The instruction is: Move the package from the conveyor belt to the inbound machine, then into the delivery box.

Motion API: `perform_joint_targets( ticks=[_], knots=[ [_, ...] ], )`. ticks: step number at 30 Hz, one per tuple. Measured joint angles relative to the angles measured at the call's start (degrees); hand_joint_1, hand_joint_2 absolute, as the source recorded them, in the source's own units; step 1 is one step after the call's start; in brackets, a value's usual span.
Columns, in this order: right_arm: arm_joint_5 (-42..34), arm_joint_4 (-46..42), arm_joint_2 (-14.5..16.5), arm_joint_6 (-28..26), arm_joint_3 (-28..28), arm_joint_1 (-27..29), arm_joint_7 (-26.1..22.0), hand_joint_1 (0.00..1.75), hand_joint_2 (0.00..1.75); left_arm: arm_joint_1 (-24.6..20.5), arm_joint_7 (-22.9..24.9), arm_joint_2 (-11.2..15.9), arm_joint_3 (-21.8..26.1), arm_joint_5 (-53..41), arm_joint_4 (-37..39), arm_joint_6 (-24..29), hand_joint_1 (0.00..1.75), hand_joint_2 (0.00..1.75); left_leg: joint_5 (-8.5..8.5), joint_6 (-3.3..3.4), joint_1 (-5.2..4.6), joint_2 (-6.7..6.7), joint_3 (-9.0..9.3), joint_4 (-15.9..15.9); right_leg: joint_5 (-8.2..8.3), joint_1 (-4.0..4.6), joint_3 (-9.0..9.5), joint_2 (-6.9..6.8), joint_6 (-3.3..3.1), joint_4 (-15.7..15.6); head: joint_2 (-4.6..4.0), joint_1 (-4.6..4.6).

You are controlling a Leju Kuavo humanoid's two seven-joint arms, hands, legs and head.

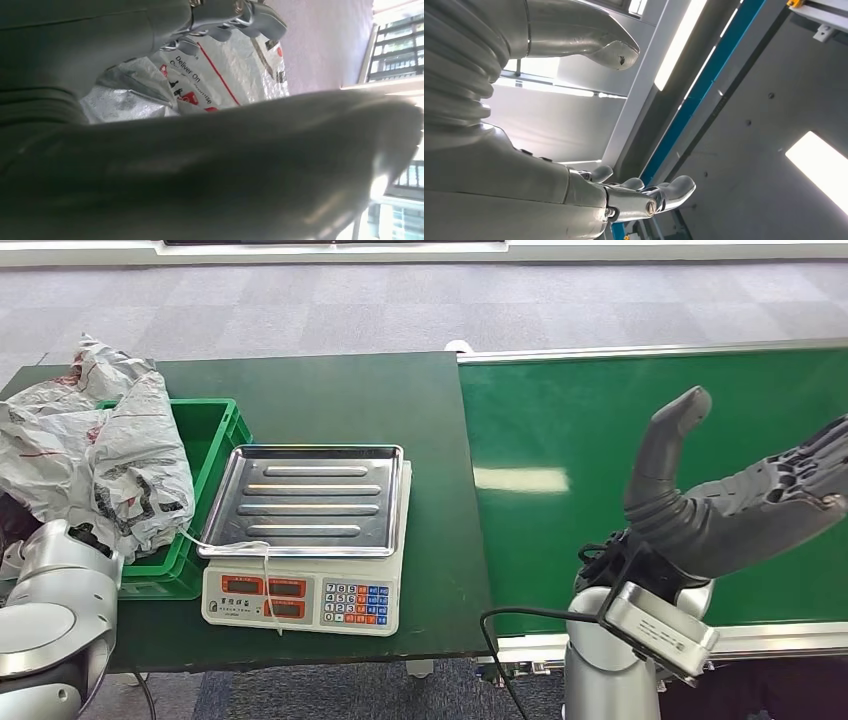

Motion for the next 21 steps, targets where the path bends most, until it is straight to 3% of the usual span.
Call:
perform_joint_targets(
  ticks=[11,16,21],
  knots=[
    [0.0,0.8,0.0,0.0,0.3,0.0,0.0,0.00,1.75,-0.3,-1.4,-0.3,0.0,2.5,-1.5,-1.8,0.00,0.00,0.00,0.00,0.00,0.00,0.00,0.0,0.00,0.00,0.00,0.00,0.00,0.0,0.00,-0.01],
    [0.0,1.3,0.0,0.0,0.7,-0.1,0.0,0.00,1.75,-0.2,-1.9,-2.9,-1.4,15.0,-8.9,-6.7,0.00,0.00,0.00,0.00,0.00,0.00,0.00,0.0,0.00,0.00,0.00,0.00,0.00,0.0,0.00,0.00],
    [-0.1,1.7,0.0,0.0,0.8,-0.2,0.0,0.00,1.75,1.2,-1.9,-5.6,-6.8,26.2,-17.3,-10.2,0.00,0.00,0.00,0.00,-0.01,-0.04,-0.01,0.0,0.00,-0.01,0.01,-0.01,0.00,0.0,0.00,0.00]
  ],
)
